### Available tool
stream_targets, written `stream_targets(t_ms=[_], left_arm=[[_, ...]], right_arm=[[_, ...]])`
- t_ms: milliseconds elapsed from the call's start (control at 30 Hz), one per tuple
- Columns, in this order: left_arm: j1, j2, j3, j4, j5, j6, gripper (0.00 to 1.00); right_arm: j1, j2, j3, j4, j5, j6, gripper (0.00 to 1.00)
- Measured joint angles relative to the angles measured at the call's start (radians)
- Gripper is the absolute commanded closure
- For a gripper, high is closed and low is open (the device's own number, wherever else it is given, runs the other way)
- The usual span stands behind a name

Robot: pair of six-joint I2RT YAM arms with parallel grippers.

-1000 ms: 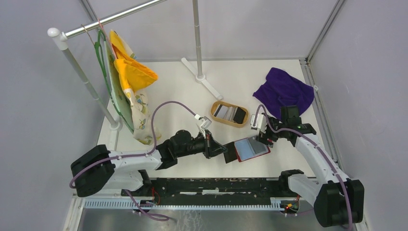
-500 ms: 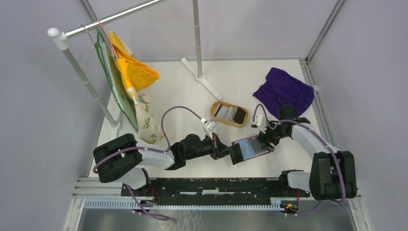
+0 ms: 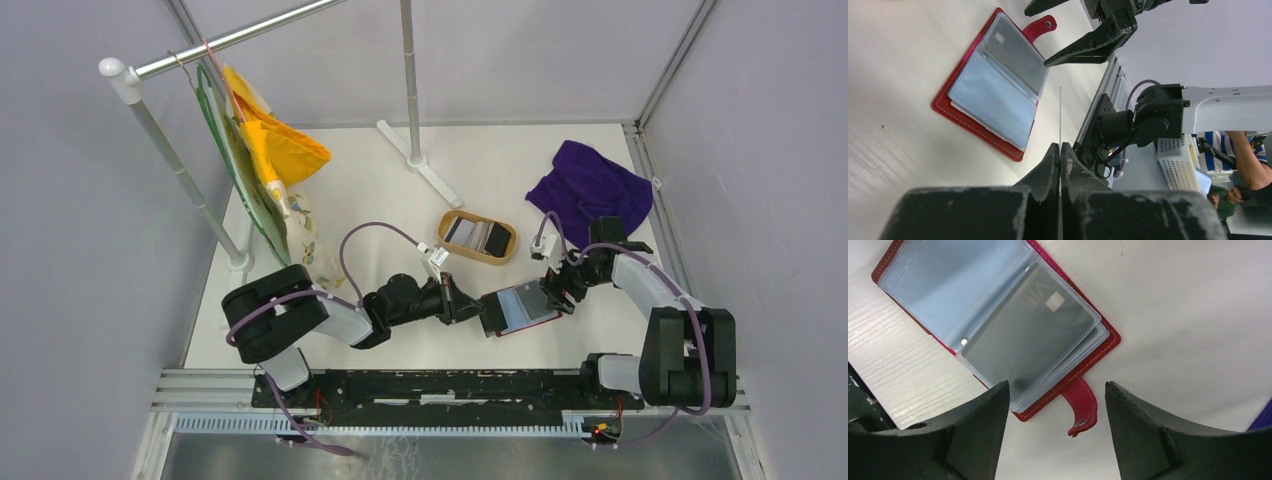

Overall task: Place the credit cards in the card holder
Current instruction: Move the card holder to the center of the board.

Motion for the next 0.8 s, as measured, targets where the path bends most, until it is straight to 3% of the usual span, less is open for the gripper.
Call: stream_targets(t_ms=[367, 800], left_arm=[[0.011, 0.08, 0.005, 0.13, -0.003, -0.097, 0.98], [0.011, 0.092, 0.03, 0.043, -0.087, -0.112, 0.98]], right_arm=[[-0.065, 0.042, 0.021, -0.011, -0.043, 0.034, 0.26], [-0.108, 0.23, 0.092, -0.038, -0.148, 0.057, 0.54]])
